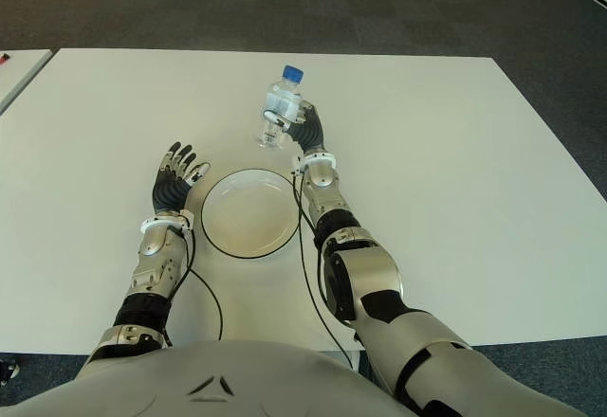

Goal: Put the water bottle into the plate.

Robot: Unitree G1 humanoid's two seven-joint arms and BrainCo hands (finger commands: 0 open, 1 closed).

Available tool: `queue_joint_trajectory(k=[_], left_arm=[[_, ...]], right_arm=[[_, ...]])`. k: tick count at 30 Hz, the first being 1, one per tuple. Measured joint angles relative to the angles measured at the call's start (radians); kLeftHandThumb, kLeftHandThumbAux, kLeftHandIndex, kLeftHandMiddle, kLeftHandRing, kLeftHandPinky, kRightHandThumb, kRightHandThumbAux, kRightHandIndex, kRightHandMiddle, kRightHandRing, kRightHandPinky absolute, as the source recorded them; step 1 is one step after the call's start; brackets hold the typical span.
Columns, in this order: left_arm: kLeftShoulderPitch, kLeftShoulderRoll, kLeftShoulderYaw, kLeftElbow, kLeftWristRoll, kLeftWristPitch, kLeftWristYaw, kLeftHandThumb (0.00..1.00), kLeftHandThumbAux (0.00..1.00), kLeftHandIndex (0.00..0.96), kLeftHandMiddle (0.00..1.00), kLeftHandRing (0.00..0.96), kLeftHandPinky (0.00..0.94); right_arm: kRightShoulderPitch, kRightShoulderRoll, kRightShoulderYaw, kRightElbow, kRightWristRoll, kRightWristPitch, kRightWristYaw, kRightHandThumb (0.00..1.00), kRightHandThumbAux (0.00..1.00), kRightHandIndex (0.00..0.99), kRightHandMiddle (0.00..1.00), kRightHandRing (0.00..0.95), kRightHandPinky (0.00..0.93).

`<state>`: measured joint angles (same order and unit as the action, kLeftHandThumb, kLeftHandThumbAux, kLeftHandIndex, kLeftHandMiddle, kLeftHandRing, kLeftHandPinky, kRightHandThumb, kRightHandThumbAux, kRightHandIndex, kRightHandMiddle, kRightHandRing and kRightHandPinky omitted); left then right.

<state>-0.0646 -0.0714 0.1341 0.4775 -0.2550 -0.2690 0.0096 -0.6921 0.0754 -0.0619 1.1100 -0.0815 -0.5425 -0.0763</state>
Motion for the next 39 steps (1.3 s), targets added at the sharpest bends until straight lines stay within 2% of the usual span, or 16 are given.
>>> queue_joint_trajectory(k=[12,19,31,39], left_arm=[[-0.005,0.0,-0.002,0.006,0.001,-0.003,0.0,0.0,0.896,0.113,0.14,0.117,0.136],[-0.009,0.001,-0.001,0.012,0.0,-0.003,0.0,0.0,0.904,0.108,0.135,0.115,0.136],[-0.016,0.002,-0.001,0.018,0.0,-0.003,0.0,0.0,0.91,0.105,0.132,0.116,0.139],[-0.023,0.002,-0.001,0.026,0.0,-0.003,0.0,0.0,0.905,0.103,0.131,0.117,0.141]], right_arm=[[0.088,0.003,0.021,-0.133,0.015,-0.096,0.091,0.857,0.675,0.404,0.534,0.887,0.87],[0.148,0.004,0.045,-0.23,0.012,-0.127,0.118,0.857,0.675,0.404,0.535,0.894,0.875],[0.308,0.001,0.11,-0.455,0.004,-0.121,0.155,0.856,0.675,0.405,0.537,0.892,0.873],[0.467,-0.041,0.18,-0.696,-0.055,-0.05,0.185,0.856,0.676,0.403,0.535,0.882,0.859]])
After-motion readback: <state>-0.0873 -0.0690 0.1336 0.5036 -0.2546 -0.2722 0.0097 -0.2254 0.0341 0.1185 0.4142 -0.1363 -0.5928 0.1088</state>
